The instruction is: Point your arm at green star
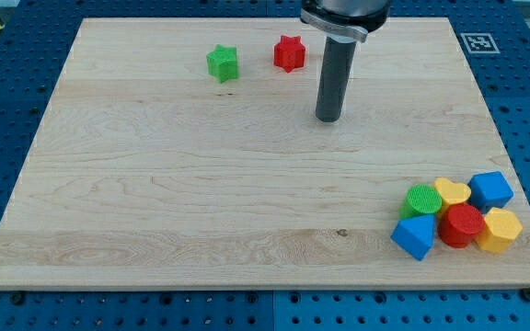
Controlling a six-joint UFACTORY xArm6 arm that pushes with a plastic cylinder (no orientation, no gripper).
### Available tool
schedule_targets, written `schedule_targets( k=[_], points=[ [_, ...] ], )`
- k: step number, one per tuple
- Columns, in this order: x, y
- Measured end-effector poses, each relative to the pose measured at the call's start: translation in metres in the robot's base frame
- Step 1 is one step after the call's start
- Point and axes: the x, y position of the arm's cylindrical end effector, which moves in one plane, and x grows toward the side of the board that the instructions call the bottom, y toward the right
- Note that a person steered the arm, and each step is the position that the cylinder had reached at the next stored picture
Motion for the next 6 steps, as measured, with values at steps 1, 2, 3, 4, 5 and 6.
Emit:
schedule_targets(
  k=[1,2,3,4,5,6],
  points=[
    [0.0,-0.012],
    [0.002,-0.07],
    [0.002,-0.132],
    [-0.018,-0.201],
    [-0.069,-0.223],
    [-0.115,-0.22]
  ],
)
